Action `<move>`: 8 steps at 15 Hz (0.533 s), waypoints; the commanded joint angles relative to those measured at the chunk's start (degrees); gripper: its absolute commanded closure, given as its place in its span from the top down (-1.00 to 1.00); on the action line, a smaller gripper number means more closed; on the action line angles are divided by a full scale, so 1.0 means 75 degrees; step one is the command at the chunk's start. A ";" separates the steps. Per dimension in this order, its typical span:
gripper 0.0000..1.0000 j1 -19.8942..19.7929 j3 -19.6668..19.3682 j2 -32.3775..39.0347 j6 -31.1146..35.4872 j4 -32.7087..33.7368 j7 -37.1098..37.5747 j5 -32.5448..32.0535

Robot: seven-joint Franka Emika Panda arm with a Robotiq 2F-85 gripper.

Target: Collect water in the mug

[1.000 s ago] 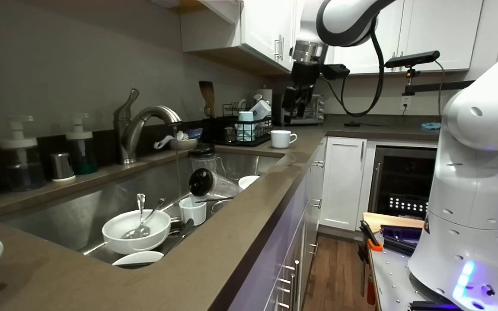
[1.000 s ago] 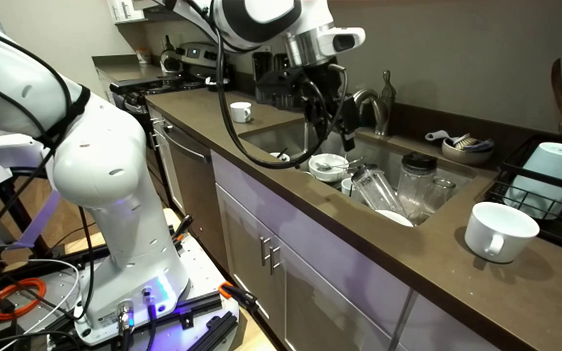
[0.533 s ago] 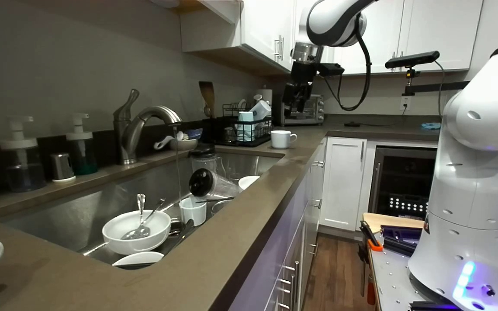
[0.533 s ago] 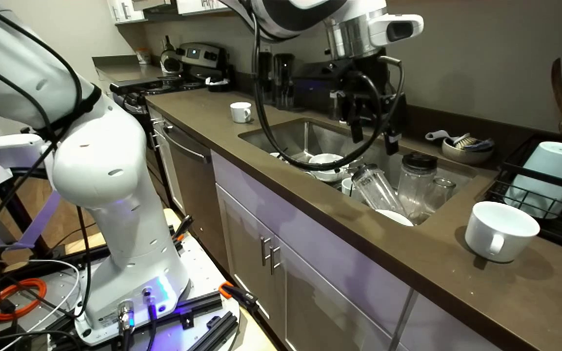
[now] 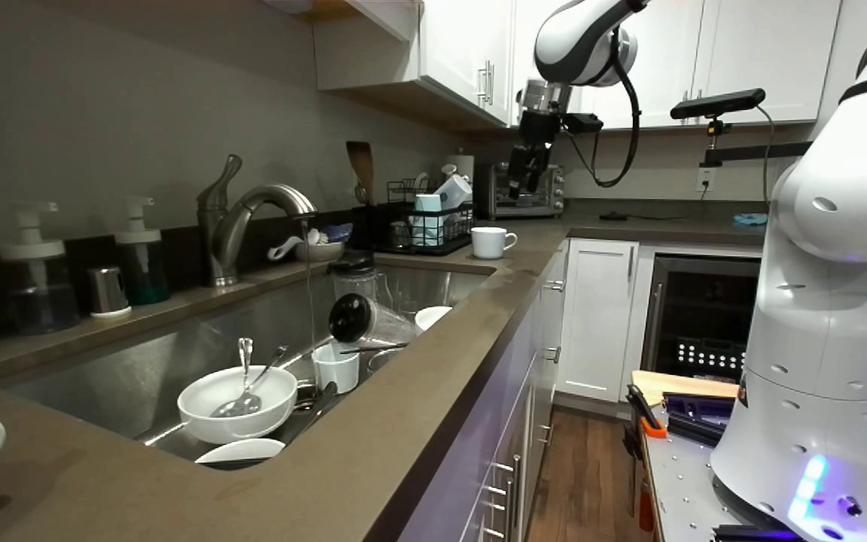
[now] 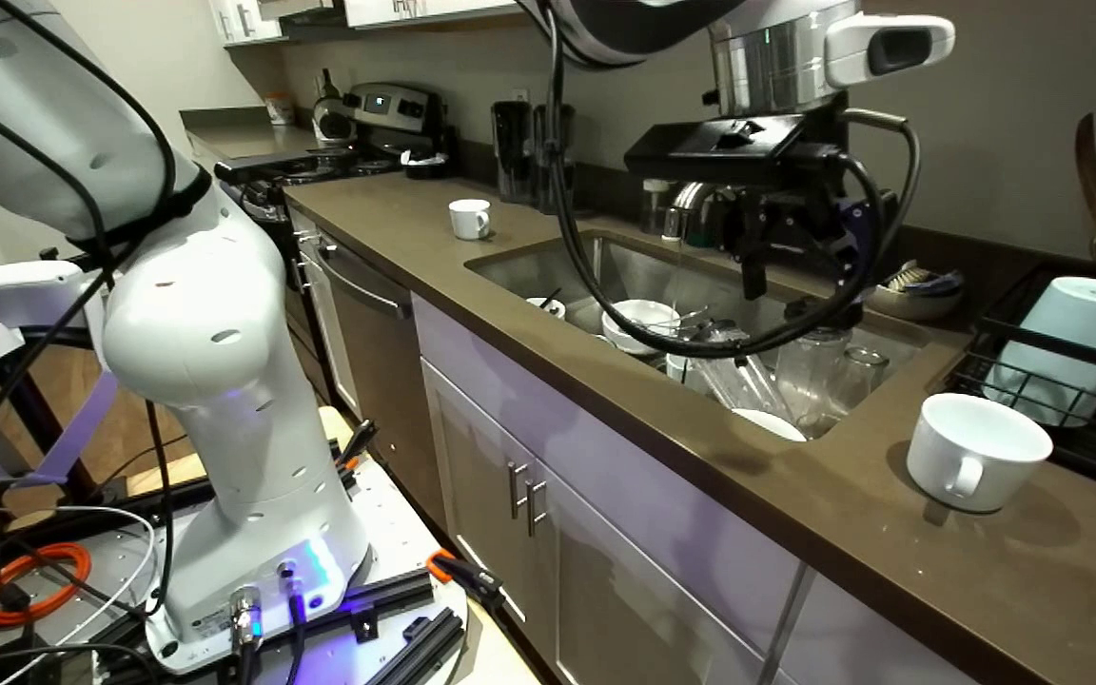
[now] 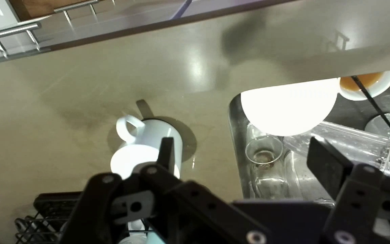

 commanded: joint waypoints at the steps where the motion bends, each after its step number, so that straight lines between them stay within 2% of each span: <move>1: 1.00 -0.0149 0.0038 0.0090 -0.0016 0.0103 -0.0169 0.0180; 8: 1.00 -0.0032 -0.0118 0.0503 0.0000 0.0347 -0.0456 0.0396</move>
